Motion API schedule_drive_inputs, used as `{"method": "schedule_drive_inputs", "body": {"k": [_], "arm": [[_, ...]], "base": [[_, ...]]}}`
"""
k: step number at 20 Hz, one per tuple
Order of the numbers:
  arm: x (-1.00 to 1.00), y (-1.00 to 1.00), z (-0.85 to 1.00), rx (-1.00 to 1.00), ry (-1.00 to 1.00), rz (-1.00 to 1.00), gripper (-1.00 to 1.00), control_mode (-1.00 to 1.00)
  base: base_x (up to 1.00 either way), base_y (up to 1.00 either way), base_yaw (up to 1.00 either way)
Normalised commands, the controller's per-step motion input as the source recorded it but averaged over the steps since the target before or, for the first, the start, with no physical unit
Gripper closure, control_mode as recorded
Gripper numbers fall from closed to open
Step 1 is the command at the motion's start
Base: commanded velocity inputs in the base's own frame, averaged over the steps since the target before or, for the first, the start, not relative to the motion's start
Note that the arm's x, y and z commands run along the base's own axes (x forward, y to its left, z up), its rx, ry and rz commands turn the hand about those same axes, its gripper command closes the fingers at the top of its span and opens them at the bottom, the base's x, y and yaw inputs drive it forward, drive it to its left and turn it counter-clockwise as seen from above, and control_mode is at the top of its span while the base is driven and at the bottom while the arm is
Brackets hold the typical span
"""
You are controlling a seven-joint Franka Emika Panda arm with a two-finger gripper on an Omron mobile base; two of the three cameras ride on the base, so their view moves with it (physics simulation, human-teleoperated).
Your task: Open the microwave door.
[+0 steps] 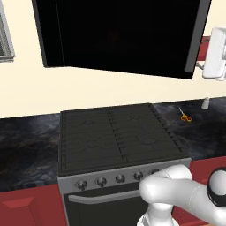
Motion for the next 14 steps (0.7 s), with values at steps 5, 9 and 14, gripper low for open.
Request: {"method": "schedule_drive_inputs", "body": {"k": [5, 9, 14], "arm": [[-0.01, 0.54, 0.0, -0.14, 0.0, 0.11, -1.0, -1.0], [-0.27, 0.96, 0.0, -0.08, -0.07, 0.25, -1.0, -1.0], [-0.54, 0.92, 0.0, 0.0, -0.17, 0.36, -1.0, -1.0]], "base": [[0.0, 0.0, 0.0], [0.0, 0.0, 0.0], [0.0, 0.0, 0.0]]}}
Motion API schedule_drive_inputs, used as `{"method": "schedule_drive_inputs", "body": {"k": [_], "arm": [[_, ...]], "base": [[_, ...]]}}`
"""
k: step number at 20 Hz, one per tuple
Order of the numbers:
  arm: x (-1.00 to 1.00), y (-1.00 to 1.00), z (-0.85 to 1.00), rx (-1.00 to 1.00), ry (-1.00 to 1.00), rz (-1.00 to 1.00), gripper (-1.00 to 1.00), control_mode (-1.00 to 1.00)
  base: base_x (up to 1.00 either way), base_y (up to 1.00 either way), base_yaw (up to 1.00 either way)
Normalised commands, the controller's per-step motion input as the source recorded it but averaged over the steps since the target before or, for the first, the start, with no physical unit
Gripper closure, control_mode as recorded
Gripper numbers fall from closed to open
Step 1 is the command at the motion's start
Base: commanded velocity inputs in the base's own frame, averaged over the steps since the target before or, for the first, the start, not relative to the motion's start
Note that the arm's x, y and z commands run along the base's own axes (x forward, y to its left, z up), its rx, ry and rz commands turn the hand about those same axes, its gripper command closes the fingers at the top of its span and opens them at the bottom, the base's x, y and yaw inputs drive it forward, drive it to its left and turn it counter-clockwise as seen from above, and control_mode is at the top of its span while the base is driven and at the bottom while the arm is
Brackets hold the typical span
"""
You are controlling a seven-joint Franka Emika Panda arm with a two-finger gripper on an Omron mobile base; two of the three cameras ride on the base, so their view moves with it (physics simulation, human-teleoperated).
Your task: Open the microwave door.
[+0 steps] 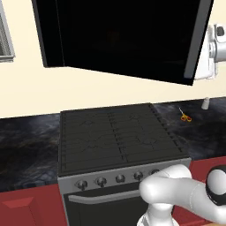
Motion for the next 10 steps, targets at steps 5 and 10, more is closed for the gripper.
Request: {"method": "schedule_drive_inputs", "body": {"k": [5, 10], "arm": [[-0.62, 0.76, 0.0, 0.04, -0.16, 0.41, -1.0, -1.0], [-0.56, 0.97, -0.03, 0.01, -0.21, 0.36, -1.0, -1.0]], "base": [[0.0, 0.0, 0.0], [0.0, 0.0, 0.0]]}}
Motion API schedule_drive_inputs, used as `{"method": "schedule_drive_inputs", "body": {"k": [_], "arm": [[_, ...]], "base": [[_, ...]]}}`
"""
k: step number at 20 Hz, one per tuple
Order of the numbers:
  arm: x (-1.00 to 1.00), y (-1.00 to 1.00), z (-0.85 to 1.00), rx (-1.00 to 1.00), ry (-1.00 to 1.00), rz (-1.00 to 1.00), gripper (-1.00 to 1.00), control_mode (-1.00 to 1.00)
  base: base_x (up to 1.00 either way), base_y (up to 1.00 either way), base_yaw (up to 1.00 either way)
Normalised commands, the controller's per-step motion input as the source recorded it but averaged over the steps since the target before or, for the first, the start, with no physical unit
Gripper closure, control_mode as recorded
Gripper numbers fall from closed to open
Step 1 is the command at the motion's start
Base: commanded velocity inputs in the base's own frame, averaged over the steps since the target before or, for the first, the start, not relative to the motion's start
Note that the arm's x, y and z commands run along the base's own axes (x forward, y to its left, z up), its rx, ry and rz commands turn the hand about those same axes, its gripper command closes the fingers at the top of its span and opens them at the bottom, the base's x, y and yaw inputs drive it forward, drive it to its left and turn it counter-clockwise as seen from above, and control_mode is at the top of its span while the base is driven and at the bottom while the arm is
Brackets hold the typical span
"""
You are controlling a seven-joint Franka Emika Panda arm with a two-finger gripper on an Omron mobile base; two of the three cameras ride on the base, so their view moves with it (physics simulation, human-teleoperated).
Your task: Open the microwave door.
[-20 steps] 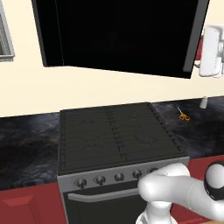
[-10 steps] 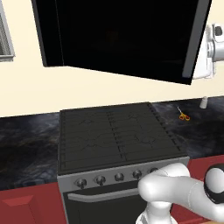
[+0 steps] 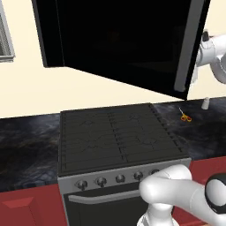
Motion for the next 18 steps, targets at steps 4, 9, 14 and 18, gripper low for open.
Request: {"method": "schedule_drive_inputs", "body": {"k": [4, 9, 14, 18], "arm": [[-0.63, 1.0, 0.0, 0.0, -0.24, 0.32, -1.0, -1.0], [-0.63, 1.0, 0.0, 0.0, -0.27, 0.26, -1.0, -1.0], [-0.53, 1.0, 0.0, 0.0, -0.31, 0.19, -1.0, -1.0], [-0.41, 1.0, -0.05, -0.06, -0.27, 0.13, -1.0, -1.0]], "base": [[0.0, 0.0, 0.0], [0.0, 0.0, 0.0], [0.0, 0.0, 0.0], [0.0, 0.0, 0.0]]}}
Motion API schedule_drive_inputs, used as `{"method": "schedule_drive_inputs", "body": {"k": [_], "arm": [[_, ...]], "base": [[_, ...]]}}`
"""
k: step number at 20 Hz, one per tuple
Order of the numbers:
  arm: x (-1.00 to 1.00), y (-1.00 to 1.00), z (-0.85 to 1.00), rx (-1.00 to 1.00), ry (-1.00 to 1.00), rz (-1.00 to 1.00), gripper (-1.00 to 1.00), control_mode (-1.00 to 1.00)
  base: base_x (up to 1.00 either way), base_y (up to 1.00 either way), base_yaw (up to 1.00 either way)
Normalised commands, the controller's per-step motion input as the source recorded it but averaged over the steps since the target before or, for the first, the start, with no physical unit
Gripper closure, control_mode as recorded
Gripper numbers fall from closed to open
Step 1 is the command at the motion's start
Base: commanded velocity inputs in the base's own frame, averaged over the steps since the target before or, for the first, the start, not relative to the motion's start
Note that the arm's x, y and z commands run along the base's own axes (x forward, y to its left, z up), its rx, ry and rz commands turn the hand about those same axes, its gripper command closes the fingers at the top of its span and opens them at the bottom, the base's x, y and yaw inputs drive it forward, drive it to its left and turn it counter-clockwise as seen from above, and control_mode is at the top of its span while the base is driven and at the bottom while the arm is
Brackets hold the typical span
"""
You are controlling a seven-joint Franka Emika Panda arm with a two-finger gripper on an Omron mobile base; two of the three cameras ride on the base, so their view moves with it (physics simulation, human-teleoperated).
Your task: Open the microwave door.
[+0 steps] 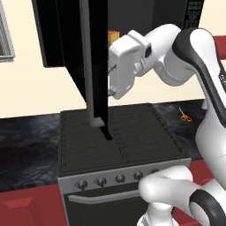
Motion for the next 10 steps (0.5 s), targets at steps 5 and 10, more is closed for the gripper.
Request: {"method": "schedule_drive_inputs", "body": {"k": [5, 10], "arm": [[-0.13, 1.0, -0.05, -0.1, -0.21, 0.04, -1.0, -1.0], [0.0, 1.0, -0.1, -0.1, -0.12, -0.01, -1.0, -1.0]], "base": [[0.0, 0.0, 0.0], [0.0, 0.0, 0.0]]}}
